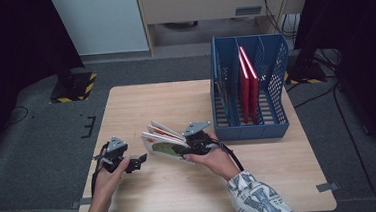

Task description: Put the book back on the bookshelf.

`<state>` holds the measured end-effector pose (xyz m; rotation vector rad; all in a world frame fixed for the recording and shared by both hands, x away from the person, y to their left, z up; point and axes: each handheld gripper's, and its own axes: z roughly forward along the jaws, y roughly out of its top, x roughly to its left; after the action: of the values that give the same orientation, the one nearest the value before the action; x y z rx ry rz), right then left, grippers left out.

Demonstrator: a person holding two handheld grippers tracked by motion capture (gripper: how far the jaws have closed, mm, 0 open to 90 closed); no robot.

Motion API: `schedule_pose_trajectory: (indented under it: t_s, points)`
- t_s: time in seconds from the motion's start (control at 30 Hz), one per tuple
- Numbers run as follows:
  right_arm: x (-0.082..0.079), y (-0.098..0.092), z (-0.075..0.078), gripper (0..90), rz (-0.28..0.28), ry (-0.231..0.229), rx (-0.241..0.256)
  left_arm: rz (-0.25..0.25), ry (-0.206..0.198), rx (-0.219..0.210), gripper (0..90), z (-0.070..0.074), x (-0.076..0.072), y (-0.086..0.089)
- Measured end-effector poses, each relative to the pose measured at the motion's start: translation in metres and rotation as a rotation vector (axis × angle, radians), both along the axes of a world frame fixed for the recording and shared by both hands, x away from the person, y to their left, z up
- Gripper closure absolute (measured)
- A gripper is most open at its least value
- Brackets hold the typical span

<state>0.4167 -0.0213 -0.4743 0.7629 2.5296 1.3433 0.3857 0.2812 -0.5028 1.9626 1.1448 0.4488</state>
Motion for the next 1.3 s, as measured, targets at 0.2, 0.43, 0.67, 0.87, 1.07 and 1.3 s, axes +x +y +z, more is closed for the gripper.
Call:
schedule_pose_trajectory:
  t_s: [0.2, 0.43, 0.67, 0.87, 1.07, 1.3]
  points:
    - [0.0001, 0.0020, -0.0015, 60.4, 0.009, 0.002, -0.002, 0.007, 0.005, 0.005, 5.5, -0.0005, 0.0004, 0.0010]
    - [-0.0008, 0.0020, -0.0013, 68.0, 0.006, -0.007, -0.011, 0.009, 0.007, 0.010, 5.7, -0.0010, 0.0005, 0.0012]
    - [-0.0016, 0.0026, -0.0022, 67.5, 0.005, -0.011, -0.017, 0.010, 0.010, 0.013, 5.7, -0.0017, 0.0008, 0.0016]
    - [-0.0019, 0.0020, -0.0041, 67.6, 0.000, -0.009, -0.014, 0.012, 0.012, 0.014, 5.7, -0.0016, 0.0008, 0.0021]
    - [-0.0024, 0.0018, -0.0042, 70.5, 0.000, -0.013, -0.014, 0.012, 0.013, 0.016, 5.7, -0.0017, 0.0007, 0.0022]
    - [-0.0040, 0.0001, -0.0051, 73.9, -0.011, -0.027, -0.010, 0.014, 0.016, 0.018, 5.7, -0.0020, 0.0008, 0.0026]
